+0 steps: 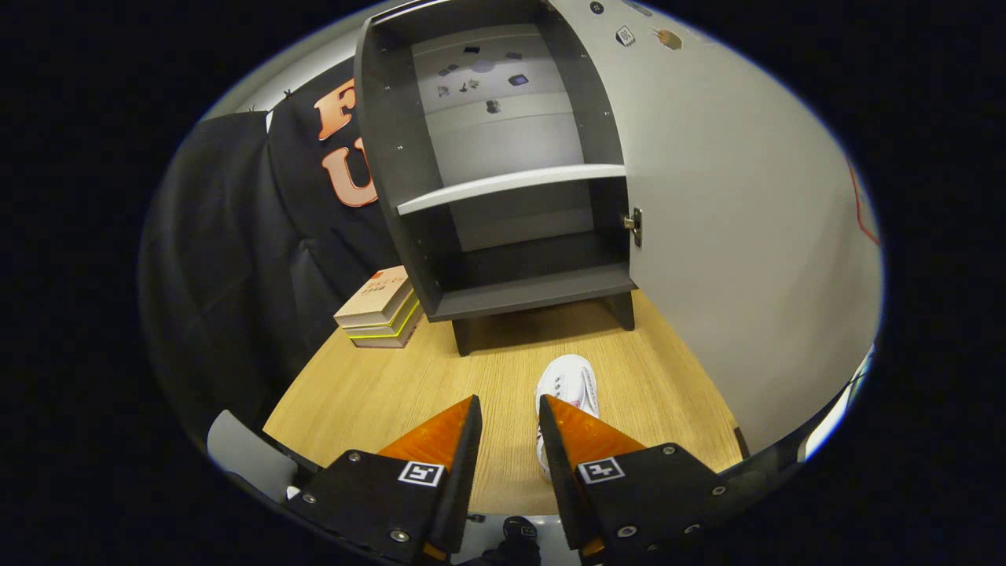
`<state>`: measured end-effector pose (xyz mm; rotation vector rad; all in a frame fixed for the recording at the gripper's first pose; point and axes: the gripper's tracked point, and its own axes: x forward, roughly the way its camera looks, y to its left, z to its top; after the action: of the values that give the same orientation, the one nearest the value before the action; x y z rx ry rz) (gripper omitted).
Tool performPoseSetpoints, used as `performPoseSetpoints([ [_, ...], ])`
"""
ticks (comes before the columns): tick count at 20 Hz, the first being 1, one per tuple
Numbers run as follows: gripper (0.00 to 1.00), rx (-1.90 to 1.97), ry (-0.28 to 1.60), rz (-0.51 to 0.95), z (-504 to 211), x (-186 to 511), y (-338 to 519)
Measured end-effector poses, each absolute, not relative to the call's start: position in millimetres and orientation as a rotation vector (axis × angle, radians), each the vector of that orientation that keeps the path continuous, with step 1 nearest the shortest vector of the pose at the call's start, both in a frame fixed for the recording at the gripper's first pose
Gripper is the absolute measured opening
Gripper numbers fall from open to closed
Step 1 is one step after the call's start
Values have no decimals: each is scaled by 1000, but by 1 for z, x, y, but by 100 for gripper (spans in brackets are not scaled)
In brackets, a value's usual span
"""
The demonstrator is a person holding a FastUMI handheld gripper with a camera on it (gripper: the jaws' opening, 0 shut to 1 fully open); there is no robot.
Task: Open the shoe cabinet door, grab the shoes and put them into the shoe cabinet, then close the shoe cabinet door.
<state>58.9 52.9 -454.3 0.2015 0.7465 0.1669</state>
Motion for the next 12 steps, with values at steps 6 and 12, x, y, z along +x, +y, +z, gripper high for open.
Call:
performPoseSetpoints([
  [6, 50, 188, 852, 162, -527, 65, 50],
  [12, 50, 203, 951, 153, -588, 65, 46],
])
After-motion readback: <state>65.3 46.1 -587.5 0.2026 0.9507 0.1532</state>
